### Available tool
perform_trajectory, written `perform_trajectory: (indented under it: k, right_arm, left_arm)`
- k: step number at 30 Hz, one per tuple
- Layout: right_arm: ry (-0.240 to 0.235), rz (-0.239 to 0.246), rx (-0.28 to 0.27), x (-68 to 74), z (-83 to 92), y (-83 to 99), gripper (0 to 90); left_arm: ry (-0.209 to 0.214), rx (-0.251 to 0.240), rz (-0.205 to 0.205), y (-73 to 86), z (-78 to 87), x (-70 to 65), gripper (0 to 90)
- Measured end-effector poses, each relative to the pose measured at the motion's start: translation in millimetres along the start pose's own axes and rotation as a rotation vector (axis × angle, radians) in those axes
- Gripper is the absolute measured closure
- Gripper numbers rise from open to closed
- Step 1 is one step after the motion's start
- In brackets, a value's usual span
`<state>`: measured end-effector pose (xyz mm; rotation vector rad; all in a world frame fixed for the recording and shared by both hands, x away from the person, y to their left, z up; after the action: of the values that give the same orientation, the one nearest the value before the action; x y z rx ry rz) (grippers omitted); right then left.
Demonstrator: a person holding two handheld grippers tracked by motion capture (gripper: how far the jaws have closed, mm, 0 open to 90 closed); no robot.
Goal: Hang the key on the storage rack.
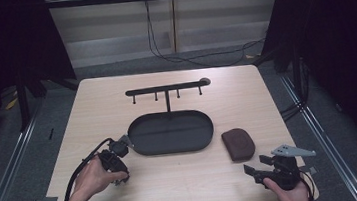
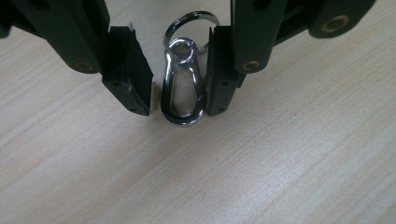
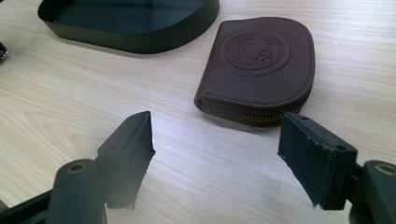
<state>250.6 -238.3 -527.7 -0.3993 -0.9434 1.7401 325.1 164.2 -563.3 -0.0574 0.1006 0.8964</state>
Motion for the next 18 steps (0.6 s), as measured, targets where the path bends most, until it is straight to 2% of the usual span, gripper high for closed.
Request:
perform_trajectory:
  k: [3, 6, 12, 18]
  right_arm:
    - [-0.003, -0.005, 0.001, -0.5, -0.5, 0.2, 26.4]
    - [-0.003, -0.008, 0.003, -0.6, -0.7, 0.3, 26.5]
    - [-0.003, -0.005, 0.005, -0.1, -0.9, 0.9, 26.7]
    - [-0.002, -0.005, 0.010, 0.1, -0.9, 1.4, 26.9]
  left_arm:
    - [-0.026, 0.003, -0.015, 0.2, -0.4, -0.7, 62.1]
    - [-0.075, 0.023, -0.036, -0.4, -1.4, -2.0, 64.6]
    - [-0.074, 0.023, -0.040, -0.4, -1.6, -3.8, 67.2]
    - [-0.072, 0.043, -0.068, -1.4, -1.5, -3.4, 68.0]
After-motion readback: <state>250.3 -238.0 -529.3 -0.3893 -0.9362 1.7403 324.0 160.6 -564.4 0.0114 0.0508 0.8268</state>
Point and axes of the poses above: each handheld gripper's, and its own axes: z roughly backward along the jaws, y roughly out of its underside, x roughly to its left, the point moved 10 cm from there along -z, roughly forward along the jaws, and after that the axes turned 3 degrees about z, right-handed, at the moved point
